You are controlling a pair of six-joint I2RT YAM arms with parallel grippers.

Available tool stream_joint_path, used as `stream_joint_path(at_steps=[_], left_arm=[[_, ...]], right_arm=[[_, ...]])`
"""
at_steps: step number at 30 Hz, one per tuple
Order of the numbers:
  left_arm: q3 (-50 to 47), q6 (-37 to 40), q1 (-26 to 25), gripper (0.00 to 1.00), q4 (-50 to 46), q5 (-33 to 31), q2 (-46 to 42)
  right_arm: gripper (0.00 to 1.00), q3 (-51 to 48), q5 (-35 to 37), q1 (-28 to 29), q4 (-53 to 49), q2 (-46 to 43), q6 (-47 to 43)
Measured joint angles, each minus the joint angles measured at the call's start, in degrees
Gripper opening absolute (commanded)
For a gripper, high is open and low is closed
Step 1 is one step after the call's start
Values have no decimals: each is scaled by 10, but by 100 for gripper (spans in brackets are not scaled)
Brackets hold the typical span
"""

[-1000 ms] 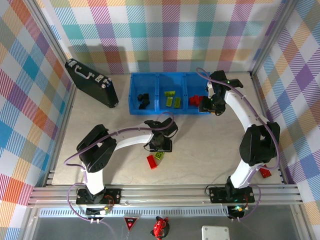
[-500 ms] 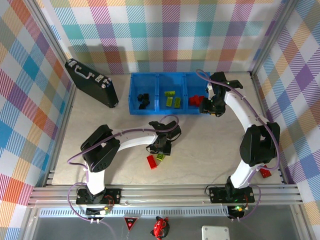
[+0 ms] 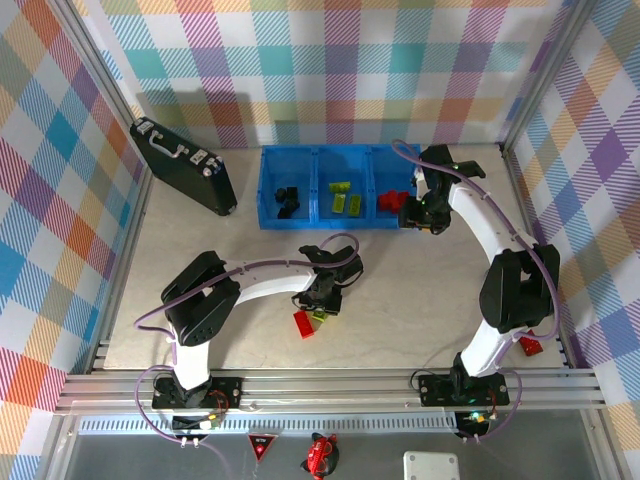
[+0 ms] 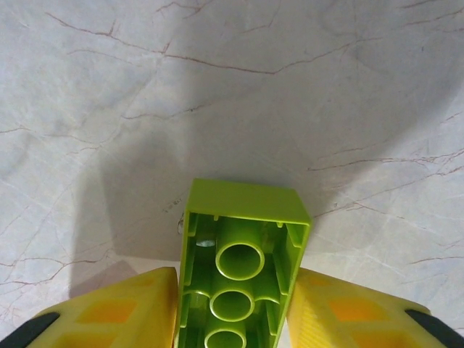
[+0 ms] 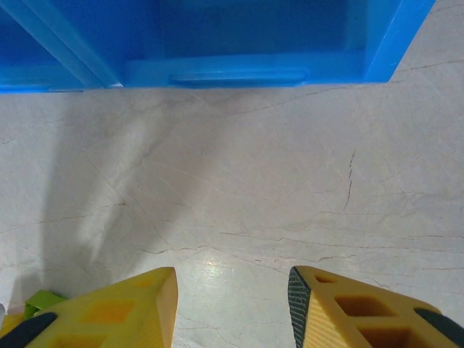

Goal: Sort the legos into containers by color
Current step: Pick up the lego from the middle-left of the table.

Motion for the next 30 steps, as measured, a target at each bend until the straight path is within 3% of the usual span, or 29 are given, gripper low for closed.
stream_joint_path(at_steps=[21,30], left_arm=[[-3,5,0,35,-1,-11,-19],[78,38,0,35,-17,-26,-8]], right_arm=[[45,-12,-4,0,-1,-20,2],[45,-33,-4,0,-5,-54,3]])
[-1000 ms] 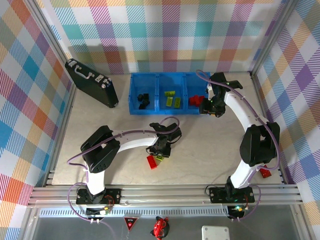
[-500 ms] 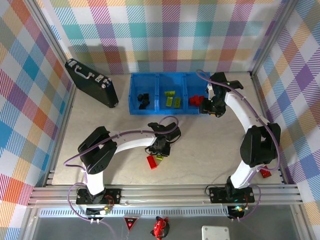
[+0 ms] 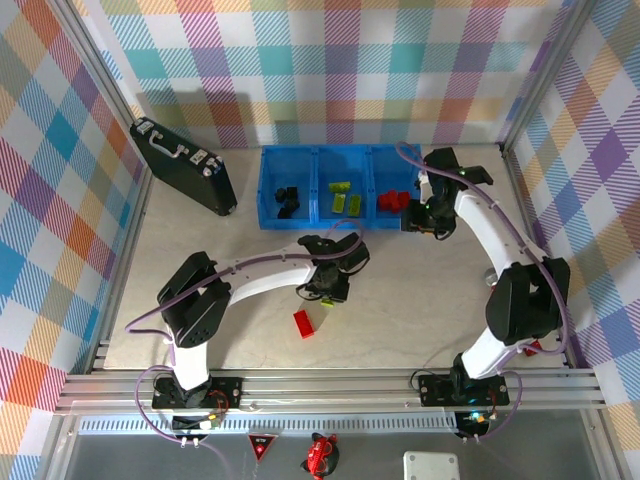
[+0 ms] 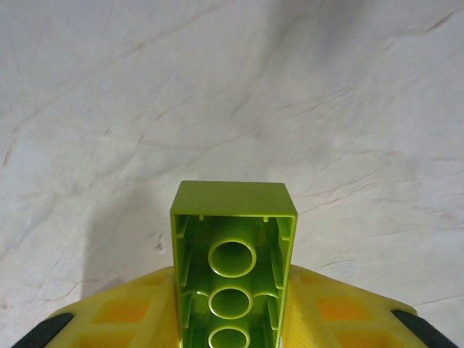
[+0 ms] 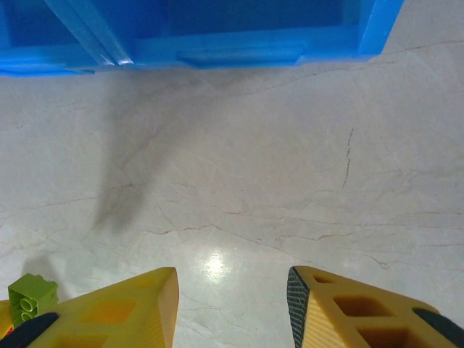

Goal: Sort the legos into containers by color
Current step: Pick up the lego from the middle-left of the table, then place the lego in the container.

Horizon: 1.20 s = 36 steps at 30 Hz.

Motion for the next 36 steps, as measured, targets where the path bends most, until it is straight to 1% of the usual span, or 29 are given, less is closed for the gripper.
stream_joint_path(at_steps=[7,17,21,25,29,36], left_arm=[[85,46,18,36,-16,0,45],[227,104,87,36,-30,12,107],[255,118,112,36,-26,19,114],[268,123,136,36,-8,32,117],[280,127,155,36,29,40,129],[320,140,174,35,93,48,171]], right_arm=[[45,-22,4,0,-5,-28,0],[45,-52,14,0,-20,-82,1],[46,-58,21,0,-26,-97,1],[46,-67,25,0,-32,-116,1],[46,-71,26,0,-37,-129,3],[46,-83,30,0,-44,-138,7]])
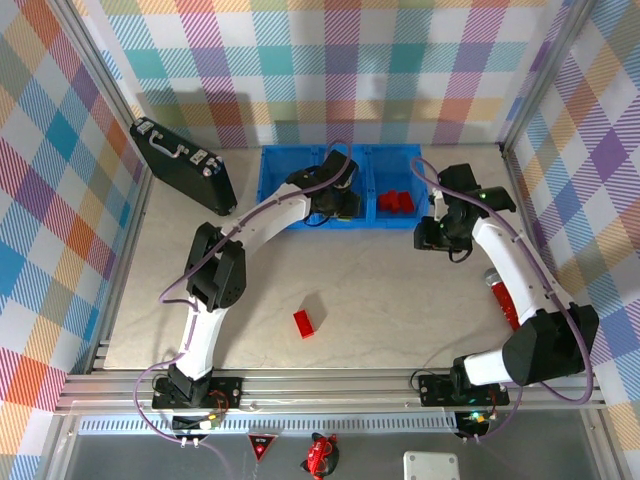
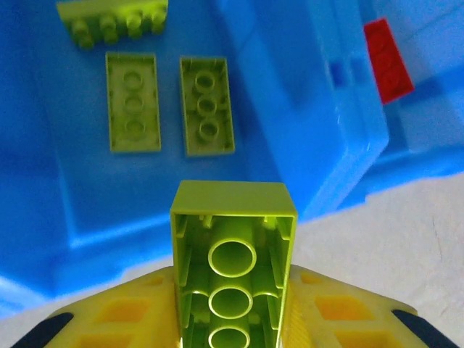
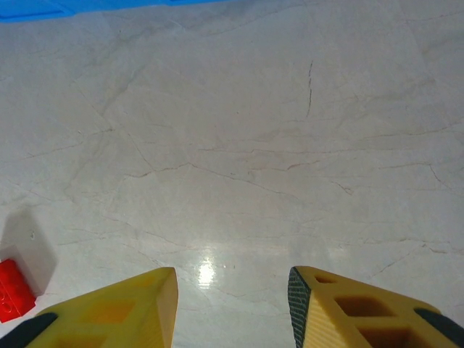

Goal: Sort the legos into containers by color
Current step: Place the lego in the container.

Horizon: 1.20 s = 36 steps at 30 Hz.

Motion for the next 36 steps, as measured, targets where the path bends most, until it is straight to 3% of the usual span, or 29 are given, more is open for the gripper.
stream_joint_path(at_steps=[9,20,26,36], left_arm=[[91,40,4,36,34,-56,70],[133,93,4,36,12,-182,144],[137,100,5,37,11,-220,167],[143,98,5,47,12,-266,173]], right_arm=[[46,-1,2,0,-12,-12,7],[46,-11,2,0,-18,-19,7],[46,-15,2,0,-21,-24,7],[47,-17,5,0,-23,-30,7]])
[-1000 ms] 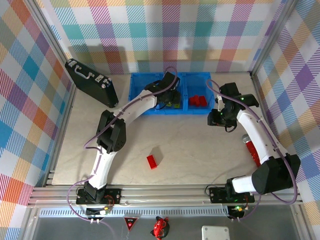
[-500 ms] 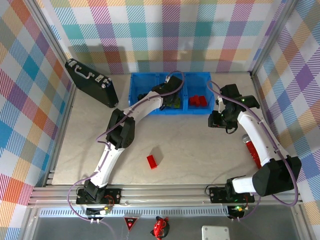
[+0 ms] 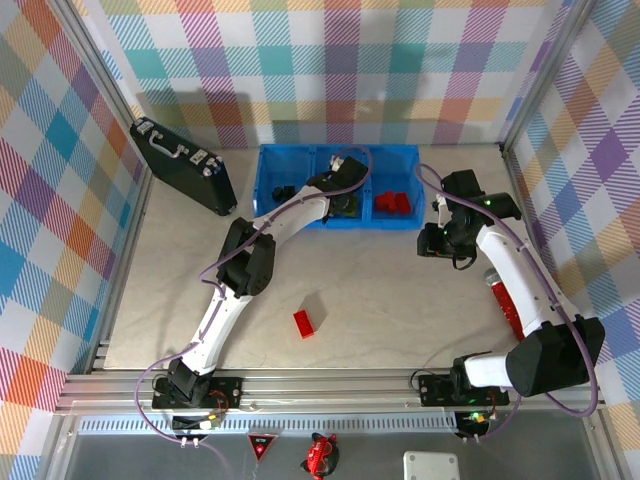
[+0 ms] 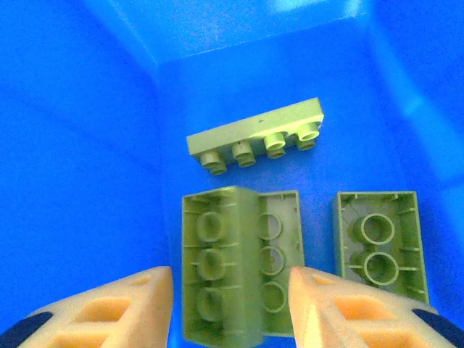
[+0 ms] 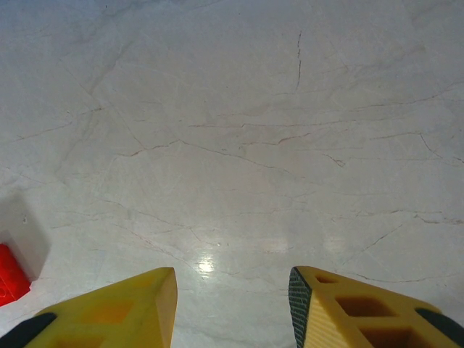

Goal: Sort the legos into containers by color
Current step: Place the lego in the container.

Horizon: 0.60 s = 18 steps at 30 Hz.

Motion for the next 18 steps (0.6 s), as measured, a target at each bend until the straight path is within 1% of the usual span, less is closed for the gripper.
stream_joint_path(at_steps=[10,18], left_arm=[[0,-2,0,45,-3,4,0],[-10,-17,0,44,-19,57,-9]], right_arm=[[47,0,0,0,0,0,0],[46,0,-6,0,1,0,0]])
